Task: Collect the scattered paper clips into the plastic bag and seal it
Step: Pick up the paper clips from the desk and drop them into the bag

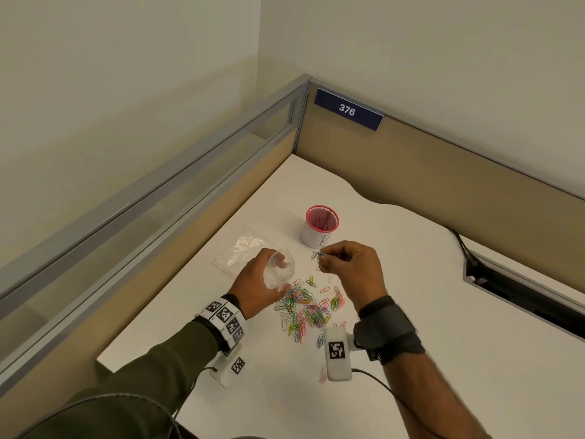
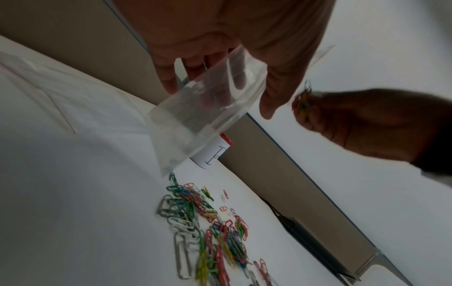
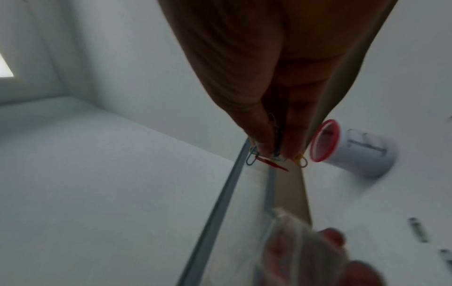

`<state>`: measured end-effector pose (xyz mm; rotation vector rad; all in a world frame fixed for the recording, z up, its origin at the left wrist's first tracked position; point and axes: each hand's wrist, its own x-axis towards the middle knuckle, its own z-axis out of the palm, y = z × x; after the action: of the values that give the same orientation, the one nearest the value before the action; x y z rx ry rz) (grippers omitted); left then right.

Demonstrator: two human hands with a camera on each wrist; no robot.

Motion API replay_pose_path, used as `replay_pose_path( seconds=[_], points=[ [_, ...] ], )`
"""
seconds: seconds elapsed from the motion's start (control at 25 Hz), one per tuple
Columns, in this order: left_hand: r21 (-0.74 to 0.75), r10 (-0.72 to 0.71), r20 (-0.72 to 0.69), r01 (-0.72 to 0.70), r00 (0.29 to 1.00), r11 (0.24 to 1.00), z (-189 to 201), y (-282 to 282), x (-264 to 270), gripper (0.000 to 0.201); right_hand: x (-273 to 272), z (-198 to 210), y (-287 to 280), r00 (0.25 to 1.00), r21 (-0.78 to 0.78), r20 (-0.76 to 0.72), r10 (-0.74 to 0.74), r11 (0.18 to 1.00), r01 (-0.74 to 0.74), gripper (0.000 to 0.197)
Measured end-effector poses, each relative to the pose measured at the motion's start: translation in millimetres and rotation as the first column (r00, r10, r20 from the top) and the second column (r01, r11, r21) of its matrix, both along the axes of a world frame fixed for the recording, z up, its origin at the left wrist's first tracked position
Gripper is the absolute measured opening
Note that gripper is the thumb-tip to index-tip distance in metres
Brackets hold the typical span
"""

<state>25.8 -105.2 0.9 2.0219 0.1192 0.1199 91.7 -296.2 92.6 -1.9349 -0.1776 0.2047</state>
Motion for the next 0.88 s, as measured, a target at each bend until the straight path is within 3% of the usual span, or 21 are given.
replay_pose_path(
  seconds=[0.12,0.4,0.6,0.88],
  points=[
    [0.015,0.003,0.001,-0.003,1.0,1.0,5,-8,4,0.054,-10,18,21,0.998,0.044,0.025,0.059,0.997,-0.06,0.007],
    [-0.054,-0.005,-0.011,0.005,1.0,0.999,13,-13,9,0.048,-15,4,55,0.977,-0.336,0.078,0.2,0.927,-0.163,0.004],
    [-0.032,0.029,-0.002,-0.029,1.0,0.999,16,-13,9,0.045,-18,8,60,0.94,-0.463,0.136,0.312,0.859,-0.219,0.016],
    [-0.017,0.032,0.064,-0.031,0.997,0.999,16,-10,7,0.044,-21,27,40,0.938,-0.235,0.17,0.303,0.937,-0.26,0.023]
  ],
)
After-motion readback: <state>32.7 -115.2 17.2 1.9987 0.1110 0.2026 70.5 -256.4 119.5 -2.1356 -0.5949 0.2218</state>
